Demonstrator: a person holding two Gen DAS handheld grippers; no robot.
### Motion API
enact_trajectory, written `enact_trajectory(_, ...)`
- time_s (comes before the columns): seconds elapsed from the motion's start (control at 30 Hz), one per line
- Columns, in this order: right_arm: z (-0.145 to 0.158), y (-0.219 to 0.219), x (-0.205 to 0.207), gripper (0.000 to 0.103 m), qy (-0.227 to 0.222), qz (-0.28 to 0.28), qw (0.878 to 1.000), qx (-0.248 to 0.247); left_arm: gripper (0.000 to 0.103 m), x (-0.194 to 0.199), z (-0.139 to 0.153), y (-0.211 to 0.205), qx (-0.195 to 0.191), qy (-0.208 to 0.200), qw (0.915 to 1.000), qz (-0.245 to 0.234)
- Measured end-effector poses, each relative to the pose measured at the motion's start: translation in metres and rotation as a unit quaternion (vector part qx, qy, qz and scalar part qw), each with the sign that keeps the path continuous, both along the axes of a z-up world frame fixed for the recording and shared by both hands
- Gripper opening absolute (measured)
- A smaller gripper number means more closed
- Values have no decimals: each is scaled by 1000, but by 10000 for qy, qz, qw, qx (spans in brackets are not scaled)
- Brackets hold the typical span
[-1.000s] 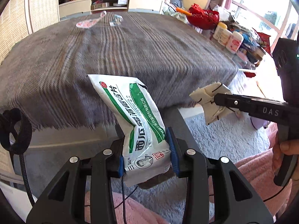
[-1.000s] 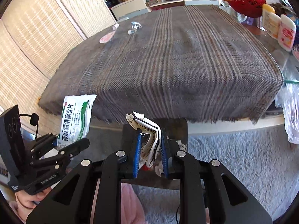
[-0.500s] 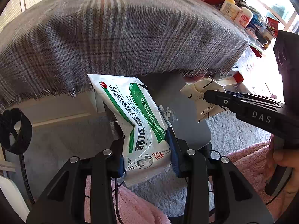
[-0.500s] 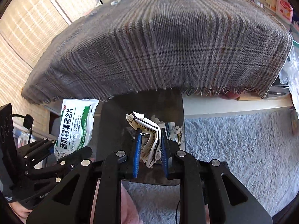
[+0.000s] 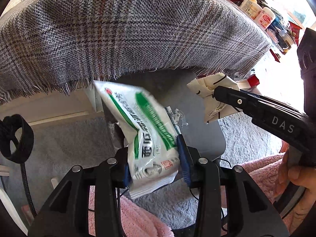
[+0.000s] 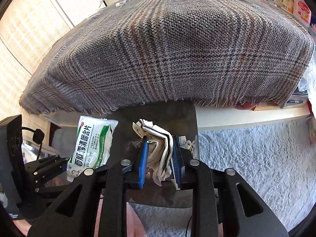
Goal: Collect trash
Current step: 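Carry the packet and paper over the bin and open both grippers, then grasp the blue-white wrapper with the right gripper while the left grasps the round pink-white lid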
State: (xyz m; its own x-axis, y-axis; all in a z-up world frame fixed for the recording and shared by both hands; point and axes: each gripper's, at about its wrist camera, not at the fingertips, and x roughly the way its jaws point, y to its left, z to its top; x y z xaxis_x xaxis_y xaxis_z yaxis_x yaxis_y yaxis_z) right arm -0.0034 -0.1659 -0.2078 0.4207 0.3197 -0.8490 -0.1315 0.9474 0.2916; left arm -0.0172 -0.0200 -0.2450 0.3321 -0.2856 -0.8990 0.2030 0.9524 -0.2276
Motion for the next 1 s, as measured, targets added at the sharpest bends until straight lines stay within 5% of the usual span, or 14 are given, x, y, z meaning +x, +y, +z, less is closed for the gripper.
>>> enact_trajectory(0.1,3,-3,-1,69,-89,-78,9999,-75,50,-2,3,3,36,-39,10000,43)
enact_trajectory(0.2,5,-6,-3,78,-146,-118,9998,-109,57,-5,6,8,13,-66,9999,101)
enact_trajectory(0.3,6,-11,-6,99,-212,-240,9992,-228,76,-9,12,14,48,-129,9997,180)
enact_trajectory(0.43,7,-17,-11,100,-249,-325,9986,-331,95,-16,20,25,60,-213,9994,283)
enact_trajectory(0.67,26,-31,-16,100,-458,-529,9975,-127,95,-22,46,46,74,-514,9980,369)
enact_trajectory(1.0,106,-49,1,100,-1093,-747,9908,286,95,-2,122,77,187,-1209,9904,643)
